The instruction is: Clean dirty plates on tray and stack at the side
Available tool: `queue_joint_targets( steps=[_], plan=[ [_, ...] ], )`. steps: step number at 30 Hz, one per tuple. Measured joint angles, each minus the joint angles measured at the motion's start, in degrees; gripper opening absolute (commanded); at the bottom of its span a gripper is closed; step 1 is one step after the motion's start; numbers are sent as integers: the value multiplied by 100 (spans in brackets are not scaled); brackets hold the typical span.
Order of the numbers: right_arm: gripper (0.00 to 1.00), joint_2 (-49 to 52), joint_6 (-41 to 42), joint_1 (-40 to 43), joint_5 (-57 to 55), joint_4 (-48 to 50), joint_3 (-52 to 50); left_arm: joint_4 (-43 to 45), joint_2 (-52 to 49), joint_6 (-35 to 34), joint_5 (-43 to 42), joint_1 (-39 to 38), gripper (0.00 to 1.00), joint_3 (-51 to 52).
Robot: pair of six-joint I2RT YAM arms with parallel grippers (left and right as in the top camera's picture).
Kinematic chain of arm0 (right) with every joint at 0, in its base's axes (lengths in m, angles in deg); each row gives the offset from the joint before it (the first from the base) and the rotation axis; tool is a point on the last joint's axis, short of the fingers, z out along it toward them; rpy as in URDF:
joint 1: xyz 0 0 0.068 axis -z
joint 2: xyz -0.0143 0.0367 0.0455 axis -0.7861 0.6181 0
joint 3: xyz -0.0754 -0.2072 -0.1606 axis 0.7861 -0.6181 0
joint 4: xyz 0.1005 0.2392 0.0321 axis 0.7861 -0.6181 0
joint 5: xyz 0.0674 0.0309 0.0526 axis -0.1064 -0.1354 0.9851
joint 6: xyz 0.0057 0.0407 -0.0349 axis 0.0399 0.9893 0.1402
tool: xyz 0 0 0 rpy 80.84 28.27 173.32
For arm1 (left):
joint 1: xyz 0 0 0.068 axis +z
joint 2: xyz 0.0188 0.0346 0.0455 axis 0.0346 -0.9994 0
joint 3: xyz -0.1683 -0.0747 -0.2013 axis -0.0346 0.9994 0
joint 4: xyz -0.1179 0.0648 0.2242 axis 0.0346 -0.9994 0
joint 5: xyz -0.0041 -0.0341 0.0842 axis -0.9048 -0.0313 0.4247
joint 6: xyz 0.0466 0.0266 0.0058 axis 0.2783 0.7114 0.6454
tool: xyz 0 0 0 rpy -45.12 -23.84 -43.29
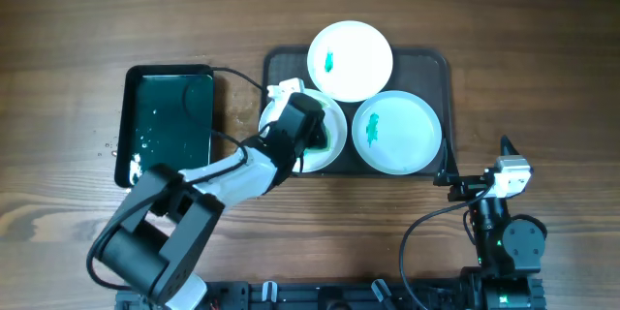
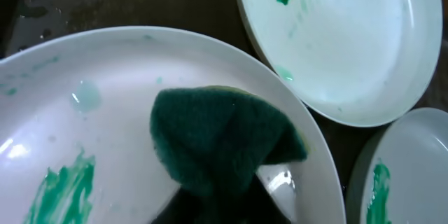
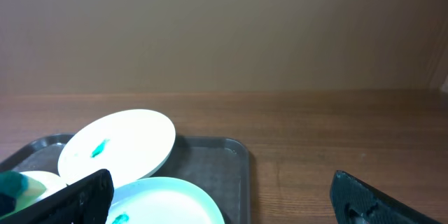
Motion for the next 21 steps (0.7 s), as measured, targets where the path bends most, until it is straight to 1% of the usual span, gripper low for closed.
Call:
queue_joint_targets(
  steps=[1, 2, 3, 7, 8, 11, 16, 21],
  plan=[
    [100, 0, 0, 0, 0, 0, 0, 7, -9, -22, 44, 2, 86, 0],
    [100, 0, 0, 0, 0, 0, 0, 28, -9, -24, 96, 2, 98, 0],
    [100, 0, 0, 0, 0, 0, 0, 44, -7, -28, 120, 13, 100, 0],
    [100, 0, 0, 0, 0, 0, 0, -66, 87, -44, 162, 103, 100, 4],
    [100, 0, 0, 0, 0, 0, 0, -157, 240, -44, 166, 160, 100, 13],
    [100, 0, 0, 0, 0, 0, 0, -258, 844, -44, 184, 339, 100, 22],
    [100, 0, 0, 0, 0, 0, 0, -643, 2376, -44, 247, 896, 100, 20],
    [100, 0, 0, 0, -2, 0, 0, -1266, 3117, -44, 573, 1582, 100, 17]
  ],
)
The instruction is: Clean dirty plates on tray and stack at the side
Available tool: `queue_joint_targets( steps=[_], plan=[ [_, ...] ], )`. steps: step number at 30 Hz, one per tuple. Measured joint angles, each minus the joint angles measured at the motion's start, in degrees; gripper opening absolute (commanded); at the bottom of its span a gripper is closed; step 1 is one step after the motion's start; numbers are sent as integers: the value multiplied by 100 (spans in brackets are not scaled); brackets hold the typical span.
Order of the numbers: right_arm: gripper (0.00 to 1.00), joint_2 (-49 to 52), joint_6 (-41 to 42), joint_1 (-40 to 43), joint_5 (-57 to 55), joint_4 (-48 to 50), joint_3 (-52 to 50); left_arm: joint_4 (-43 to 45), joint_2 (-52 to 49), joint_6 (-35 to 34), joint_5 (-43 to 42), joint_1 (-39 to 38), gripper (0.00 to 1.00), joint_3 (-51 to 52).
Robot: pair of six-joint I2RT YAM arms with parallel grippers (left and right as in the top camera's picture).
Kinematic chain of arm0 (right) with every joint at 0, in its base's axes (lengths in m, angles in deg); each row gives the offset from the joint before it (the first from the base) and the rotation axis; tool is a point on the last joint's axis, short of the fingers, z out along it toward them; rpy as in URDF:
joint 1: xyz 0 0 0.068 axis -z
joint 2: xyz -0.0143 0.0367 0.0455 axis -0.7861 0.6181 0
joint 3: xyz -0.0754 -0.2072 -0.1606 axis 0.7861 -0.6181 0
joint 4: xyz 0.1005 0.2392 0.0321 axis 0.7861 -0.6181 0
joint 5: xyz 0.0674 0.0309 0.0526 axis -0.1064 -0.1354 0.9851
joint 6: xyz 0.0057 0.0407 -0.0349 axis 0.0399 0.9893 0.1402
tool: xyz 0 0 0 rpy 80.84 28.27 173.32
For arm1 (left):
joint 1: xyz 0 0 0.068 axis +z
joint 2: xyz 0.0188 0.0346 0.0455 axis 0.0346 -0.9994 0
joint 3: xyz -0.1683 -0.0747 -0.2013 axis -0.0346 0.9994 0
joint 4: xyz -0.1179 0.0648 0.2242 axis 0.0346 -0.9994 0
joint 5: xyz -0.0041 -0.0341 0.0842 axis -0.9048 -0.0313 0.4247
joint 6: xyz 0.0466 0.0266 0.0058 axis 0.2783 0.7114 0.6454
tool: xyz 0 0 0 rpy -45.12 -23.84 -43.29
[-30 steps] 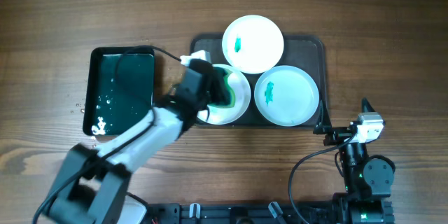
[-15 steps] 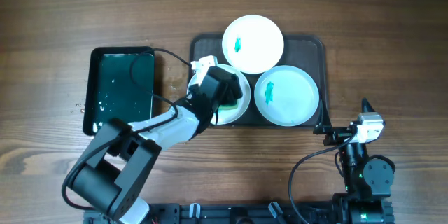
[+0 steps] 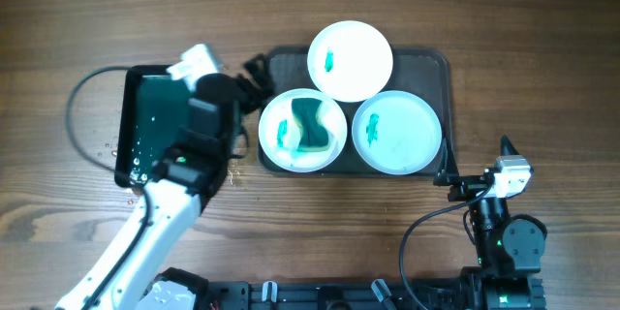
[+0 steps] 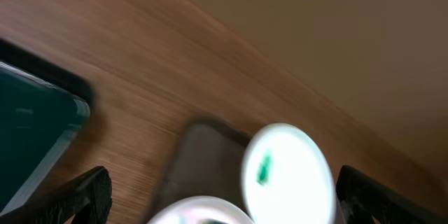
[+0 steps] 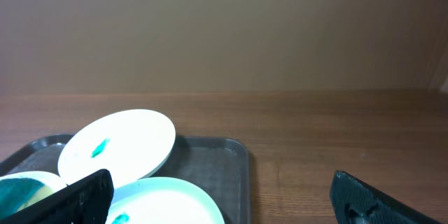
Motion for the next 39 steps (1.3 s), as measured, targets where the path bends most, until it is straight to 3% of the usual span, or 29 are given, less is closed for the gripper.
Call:
queue_joint_targets(
  steps=[8, 12, 17, 19, 21, 23, 27, 32, 36, 39],
  plan=[
    [100, 2, 72, 0, -9, 205, 0, -815, 103, 0, 232, 909, 100, 2],
    [100, 2, 1119, 0, 455, 741, -2, -1097, 103, 0, 256, 1056, 100, 4],
    [100, 46, 2900, -4, 708, 3001, 0, -1349, 103, 0, 254, 1064, 100, 4],
    [100, 105, 3204, -4, 774, 4081, 61, -1366, 103, 0, 254, 1064, 100, 4],
    [100, 330, 3187, -4, 863, 4236, 339, -1364, 103, 0, 254, 1064, 100, 4],
    [100, 697, 2931, -4, 1025, 3740, 817, -1342, 103, 0, 251, 1064, 100, 4],
    [100, 2229, 2055, -7, 1331, 1058, 2911, -1320, 103, 0, 251, 1064, 100, 4],
    [100, 5211, 1261, -9, 1696, -2050, 5845, -1329, 105, 0, 249, 1064, 100, 4],
    [100, 7051, 1150, -7, 2953, -2509, 6955, -1331, 103, 0, 249, 1064, 100, 4],
    [83, 8275, 1576, -28, 4465, -1589, 7121, -1333, 103, 0, 249, 1064, 100, 4]
  ],
)
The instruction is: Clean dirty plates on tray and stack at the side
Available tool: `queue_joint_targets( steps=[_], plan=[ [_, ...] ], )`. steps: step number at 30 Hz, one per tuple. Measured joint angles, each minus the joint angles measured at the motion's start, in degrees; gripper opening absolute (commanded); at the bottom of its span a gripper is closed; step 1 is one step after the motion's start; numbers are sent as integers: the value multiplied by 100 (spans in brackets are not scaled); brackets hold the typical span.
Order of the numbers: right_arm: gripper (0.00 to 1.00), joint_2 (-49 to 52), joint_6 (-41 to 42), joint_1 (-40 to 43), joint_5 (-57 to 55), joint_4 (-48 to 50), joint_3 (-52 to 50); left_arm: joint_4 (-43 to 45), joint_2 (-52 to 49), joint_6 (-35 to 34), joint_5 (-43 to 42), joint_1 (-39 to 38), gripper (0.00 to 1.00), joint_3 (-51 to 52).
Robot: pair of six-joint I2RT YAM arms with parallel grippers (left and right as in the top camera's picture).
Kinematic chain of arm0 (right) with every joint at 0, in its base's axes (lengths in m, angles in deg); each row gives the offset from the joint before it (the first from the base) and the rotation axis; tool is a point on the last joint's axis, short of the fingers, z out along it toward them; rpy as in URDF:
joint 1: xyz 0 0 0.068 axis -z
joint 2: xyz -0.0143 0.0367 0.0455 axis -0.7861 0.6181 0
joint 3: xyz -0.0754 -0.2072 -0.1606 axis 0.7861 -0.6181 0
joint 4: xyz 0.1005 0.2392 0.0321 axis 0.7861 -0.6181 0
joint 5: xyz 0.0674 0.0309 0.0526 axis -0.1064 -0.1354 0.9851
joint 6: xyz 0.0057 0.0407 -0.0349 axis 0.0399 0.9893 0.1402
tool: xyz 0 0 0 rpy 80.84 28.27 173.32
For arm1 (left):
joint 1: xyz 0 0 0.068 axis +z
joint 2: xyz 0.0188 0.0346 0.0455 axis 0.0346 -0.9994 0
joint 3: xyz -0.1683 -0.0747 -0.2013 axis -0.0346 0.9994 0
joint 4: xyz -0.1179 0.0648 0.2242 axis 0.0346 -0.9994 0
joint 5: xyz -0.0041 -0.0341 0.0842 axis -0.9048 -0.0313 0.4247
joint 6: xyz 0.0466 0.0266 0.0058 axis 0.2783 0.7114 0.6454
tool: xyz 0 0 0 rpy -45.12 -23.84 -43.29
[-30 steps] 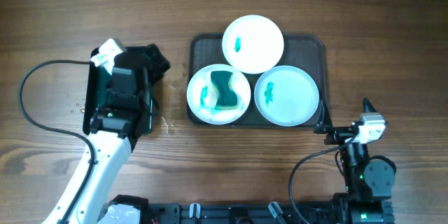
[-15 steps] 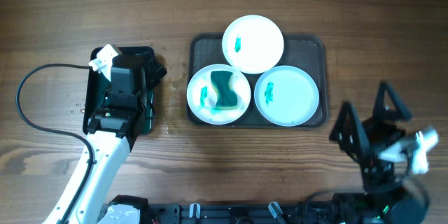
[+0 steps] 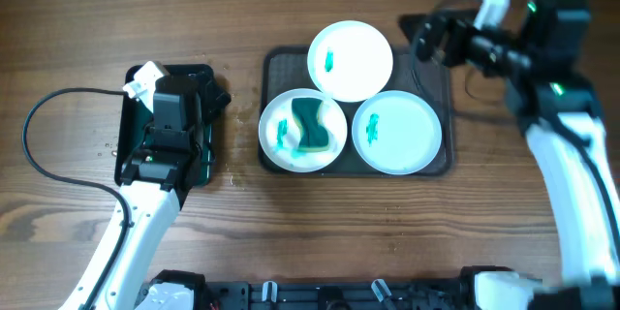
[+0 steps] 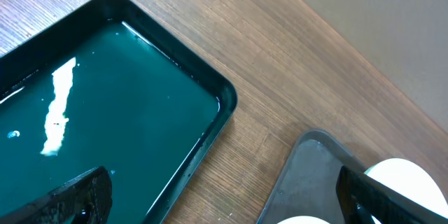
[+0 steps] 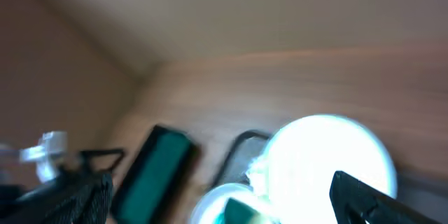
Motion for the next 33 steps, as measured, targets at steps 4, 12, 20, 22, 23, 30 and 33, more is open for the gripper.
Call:
queue_joint_targets(
  steps=[4, 12, 20, 22, 23, 30, 33],
  plan=[
    [64, 881, 192, -313, 339, 162, 48, 0, 0, 0, 0, 0, 100, 0],
    [54, 1860, -461, -2031, -1917, -468, 50, 0, 0, 0, 0, 0, 100, 0],
    [43, 2430, -828, -2511, -3353, -684, 50, 0, 0, 0, 0, 0, 100, 0],
    [43, 2542, -984, -2503, -3407, -741, 50, -2, 0, 0, 0, 0, 100, 0],
    [41, 2592, -1049, -2503, -3416, -789, 50, 0, 0, 0, 0, 0, 100, 0],
    [41, 2830, -1209, -2503, -3541, -1110, 50, 0, 0, 0, 0, 0, 100, 0],
    [37, 2964, -1250, -2503, -3644, -1156, 50, 0, 0, 0, 0, 0, 100, 0]
  ],
)
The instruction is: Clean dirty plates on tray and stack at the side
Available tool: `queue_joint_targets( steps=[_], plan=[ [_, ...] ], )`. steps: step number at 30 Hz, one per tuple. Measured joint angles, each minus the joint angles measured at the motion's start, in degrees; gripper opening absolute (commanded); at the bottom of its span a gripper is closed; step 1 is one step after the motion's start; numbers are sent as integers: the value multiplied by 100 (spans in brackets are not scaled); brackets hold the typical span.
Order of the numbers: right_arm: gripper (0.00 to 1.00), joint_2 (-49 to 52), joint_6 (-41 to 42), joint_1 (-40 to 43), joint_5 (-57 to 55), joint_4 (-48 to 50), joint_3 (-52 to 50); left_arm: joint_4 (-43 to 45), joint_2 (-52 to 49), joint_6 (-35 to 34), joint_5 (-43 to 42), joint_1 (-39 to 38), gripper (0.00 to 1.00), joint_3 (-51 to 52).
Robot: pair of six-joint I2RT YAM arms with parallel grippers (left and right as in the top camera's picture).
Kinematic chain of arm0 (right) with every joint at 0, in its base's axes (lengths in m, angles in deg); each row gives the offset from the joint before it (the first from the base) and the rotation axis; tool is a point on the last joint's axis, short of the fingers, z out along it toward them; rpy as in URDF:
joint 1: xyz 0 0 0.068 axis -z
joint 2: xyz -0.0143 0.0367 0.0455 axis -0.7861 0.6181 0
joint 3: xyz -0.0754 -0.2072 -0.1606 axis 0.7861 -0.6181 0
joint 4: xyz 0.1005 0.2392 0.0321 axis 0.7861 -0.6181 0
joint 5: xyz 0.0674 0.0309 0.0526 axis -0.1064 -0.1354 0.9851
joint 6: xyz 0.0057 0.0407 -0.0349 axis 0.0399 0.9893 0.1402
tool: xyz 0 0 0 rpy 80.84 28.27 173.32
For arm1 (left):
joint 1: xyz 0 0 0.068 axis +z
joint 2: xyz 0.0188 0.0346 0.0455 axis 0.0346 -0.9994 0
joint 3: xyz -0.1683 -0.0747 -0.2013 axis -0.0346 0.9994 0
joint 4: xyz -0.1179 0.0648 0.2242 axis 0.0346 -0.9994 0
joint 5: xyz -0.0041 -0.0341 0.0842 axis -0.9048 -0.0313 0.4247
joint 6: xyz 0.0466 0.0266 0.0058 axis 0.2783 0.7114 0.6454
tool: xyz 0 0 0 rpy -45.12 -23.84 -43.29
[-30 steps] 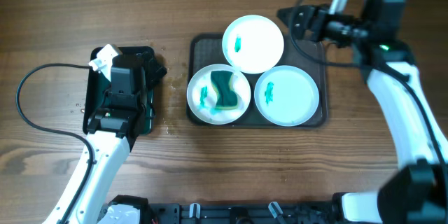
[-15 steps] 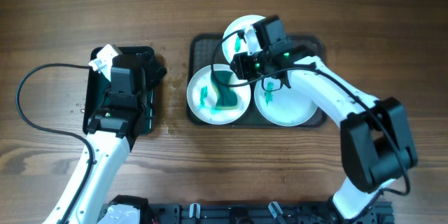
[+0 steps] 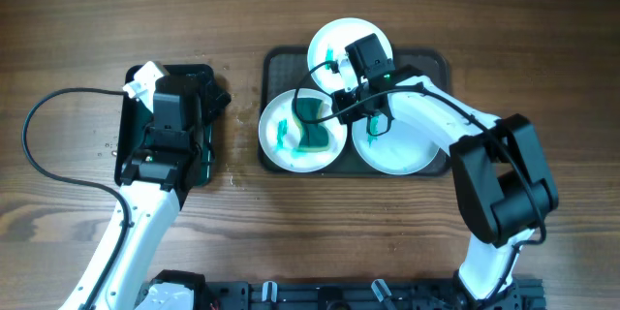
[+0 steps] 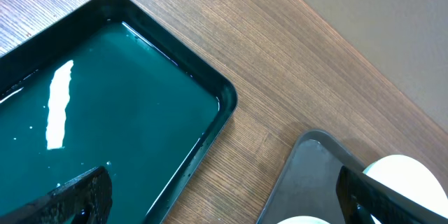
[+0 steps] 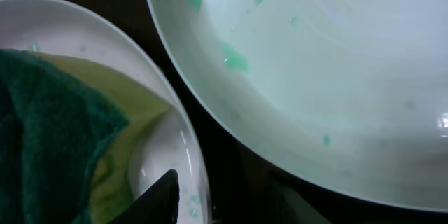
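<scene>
Three white plates smeared with green sit on the dark tray: the top plate, the left plate and the right plate. A green sponge lies loose on the left plate. My right gripper is low at that plate's right rim, open, with one finger inside the rim and the other outside it; its midpoint is just past the rim. My left gripper hangs open and empty over the water tray's right edge.
A black tray of teal water stands left of the dark tray, seen close up as the water tray in the left wrist view. Bare wood separates the two trays. A second plate lies close beside my right gripper.
My right gripper was raised near the tray's far right corner; now it is down at the left plate's right rim, fingers either side of the rim. The left arm has not moved.
My left gripper pressed the sponge on the left plate while the right arm rested at the front right. Then the sponge lay loose on the plate and the left gripper was open beside it, then over the water tray. The right arm stood raised, and now straddles the plate's rim.
</scene>
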Motion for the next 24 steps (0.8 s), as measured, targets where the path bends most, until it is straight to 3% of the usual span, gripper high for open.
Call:
queue_joint_targets(
  steps=[10, 11, 13, 19, 24],
  plan=[
    [36, 35, -105, 0, -199, -238, 2, 0, 0, 0, -59, 0, 99, 0],
    [35, 35, -105, 0, -197, -243, 2, 0, 0, 0, -120, 0, 96, 0],
    [27, 35, -98, 0, -195, -260, 2, 0, 0, 7, -446, 0, 80, 0],
    [6, 39, 15, -7, -144, -363, 2, 24, -116, -4, -1668, 0, 75, 0],
    [4, 39, 83, -15, -72, -452, 28, 306, -804, -20, -2544, -111, 65, 0]
  ],
)
